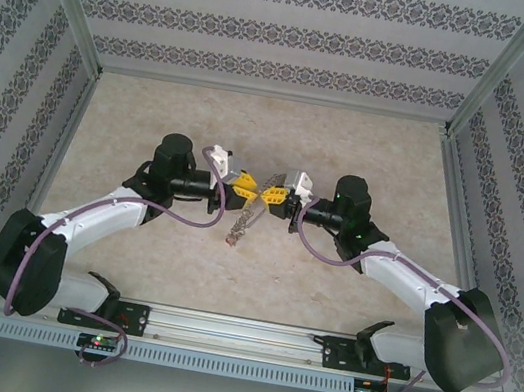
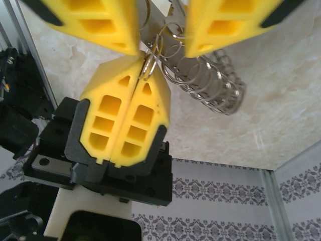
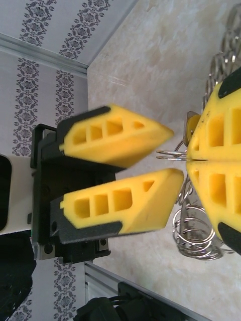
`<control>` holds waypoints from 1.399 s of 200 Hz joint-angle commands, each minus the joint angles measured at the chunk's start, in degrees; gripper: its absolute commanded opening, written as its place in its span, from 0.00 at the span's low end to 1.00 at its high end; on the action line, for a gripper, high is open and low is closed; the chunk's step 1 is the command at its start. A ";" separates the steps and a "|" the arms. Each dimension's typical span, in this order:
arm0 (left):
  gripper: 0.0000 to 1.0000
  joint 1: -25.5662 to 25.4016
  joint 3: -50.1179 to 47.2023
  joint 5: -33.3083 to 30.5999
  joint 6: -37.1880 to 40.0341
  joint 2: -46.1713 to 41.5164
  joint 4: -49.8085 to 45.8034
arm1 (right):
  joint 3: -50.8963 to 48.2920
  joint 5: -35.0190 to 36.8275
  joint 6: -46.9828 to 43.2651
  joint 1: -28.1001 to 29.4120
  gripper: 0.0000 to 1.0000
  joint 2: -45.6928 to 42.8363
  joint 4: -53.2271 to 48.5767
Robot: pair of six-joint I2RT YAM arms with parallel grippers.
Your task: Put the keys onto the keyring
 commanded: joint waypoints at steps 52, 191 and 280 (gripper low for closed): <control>0.00 -0.72 3.43 3.26 4.04 1.25 -5.14 | 3.44 -1.81 -2.00 1.23 0.00 1.30 -0.18; 0.00 -3.17 6.97 -0.54 22.17 0.07 -24.80 | 17.58 2.15 -27.30 2.61 0.31 2.72 -45.31; 0.00 -3.25 6.66 0.15 21.08 0.45 -24.00 | 21.04 2.58 -27.21 4.41 0.20 6.21 -47.65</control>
